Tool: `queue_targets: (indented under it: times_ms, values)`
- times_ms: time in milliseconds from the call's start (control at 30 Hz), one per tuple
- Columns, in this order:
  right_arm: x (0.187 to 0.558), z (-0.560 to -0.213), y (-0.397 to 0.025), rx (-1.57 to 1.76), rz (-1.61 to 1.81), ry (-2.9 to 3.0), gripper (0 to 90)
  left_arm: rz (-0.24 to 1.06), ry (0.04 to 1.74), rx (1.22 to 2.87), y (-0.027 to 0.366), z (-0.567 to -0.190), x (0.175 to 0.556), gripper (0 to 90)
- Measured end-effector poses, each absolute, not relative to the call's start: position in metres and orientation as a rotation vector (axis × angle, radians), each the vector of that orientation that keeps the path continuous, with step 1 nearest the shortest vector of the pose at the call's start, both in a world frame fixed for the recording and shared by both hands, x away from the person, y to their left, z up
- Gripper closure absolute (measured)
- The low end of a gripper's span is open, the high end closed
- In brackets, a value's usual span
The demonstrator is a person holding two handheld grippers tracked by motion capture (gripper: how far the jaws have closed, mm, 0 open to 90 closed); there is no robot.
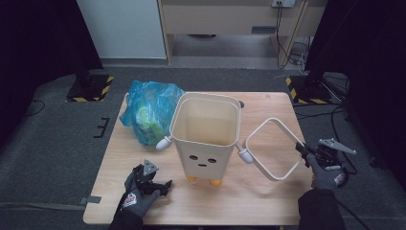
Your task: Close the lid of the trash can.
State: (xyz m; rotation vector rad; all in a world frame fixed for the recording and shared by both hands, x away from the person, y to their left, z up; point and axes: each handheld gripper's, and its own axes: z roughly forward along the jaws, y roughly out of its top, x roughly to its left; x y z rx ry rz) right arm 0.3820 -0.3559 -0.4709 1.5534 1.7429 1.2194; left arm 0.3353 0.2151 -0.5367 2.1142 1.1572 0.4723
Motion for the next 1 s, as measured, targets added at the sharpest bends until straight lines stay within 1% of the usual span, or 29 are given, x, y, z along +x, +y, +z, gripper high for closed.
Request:
queue_targets:
  times_ms: [700,1000]
  values:
    - [0.375,-0.43,-0.348,1.477,1.37,1.574,78.1,0.472,1.157,2.114,0.215,-0.537,0.335,0.0]
    - [0.368,-0.407,-0.344,1.407,1.438,1.519,78.1,0.472,1.157,2.114,0.215,-0.537,0.335,0.0]
